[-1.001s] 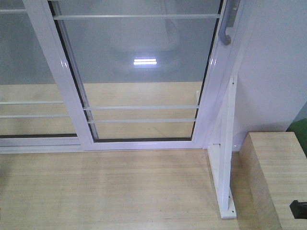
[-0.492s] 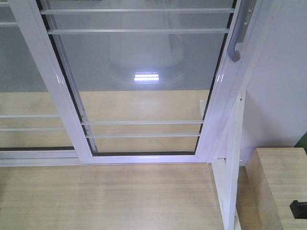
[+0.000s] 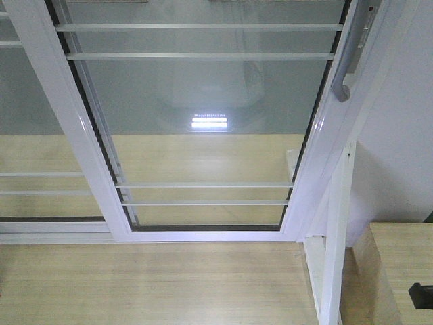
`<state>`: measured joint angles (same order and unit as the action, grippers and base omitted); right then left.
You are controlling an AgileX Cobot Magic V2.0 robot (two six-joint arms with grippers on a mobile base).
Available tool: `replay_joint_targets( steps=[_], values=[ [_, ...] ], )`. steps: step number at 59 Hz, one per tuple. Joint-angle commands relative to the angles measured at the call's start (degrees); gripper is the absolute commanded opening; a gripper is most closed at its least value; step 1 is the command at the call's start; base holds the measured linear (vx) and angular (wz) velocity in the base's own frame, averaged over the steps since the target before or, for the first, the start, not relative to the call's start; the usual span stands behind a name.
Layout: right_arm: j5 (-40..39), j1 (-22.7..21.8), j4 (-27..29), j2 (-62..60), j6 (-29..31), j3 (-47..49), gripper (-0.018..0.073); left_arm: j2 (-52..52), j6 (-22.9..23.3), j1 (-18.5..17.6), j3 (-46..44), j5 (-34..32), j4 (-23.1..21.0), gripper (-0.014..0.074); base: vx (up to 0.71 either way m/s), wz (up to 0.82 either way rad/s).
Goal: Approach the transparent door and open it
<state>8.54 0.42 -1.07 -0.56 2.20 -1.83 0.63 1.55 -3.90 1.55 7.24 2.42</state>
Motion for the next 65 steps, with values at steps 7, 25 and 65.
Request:
replay_joint_targets(
  steps=[7, 25, 65],
  values=[
    [-4.98, -0.25, 0.11, -0.61, -0.06, -0.65, -0.0008, 0.69, 0.50, -0.52, 1.74, -4.58, -0.48, -0.0006, 0.08, 0.02],
    [-4.98, -0.25, 0.11, -0.61, -0.06, -0.65, -0.0008, 0.69, 0.50, -0.52, 1.74, -4.58, -0.48, -0.0006, 0.07, 0.00],
    [-4.16, -0.25, 0.11, 1.30, -0.06, -0.59, -0.0008, -0.89, 0.50, -0.57, 1.69, -3.55, -0.48, -0.0006, 0.03, -0.01]
  ],
)
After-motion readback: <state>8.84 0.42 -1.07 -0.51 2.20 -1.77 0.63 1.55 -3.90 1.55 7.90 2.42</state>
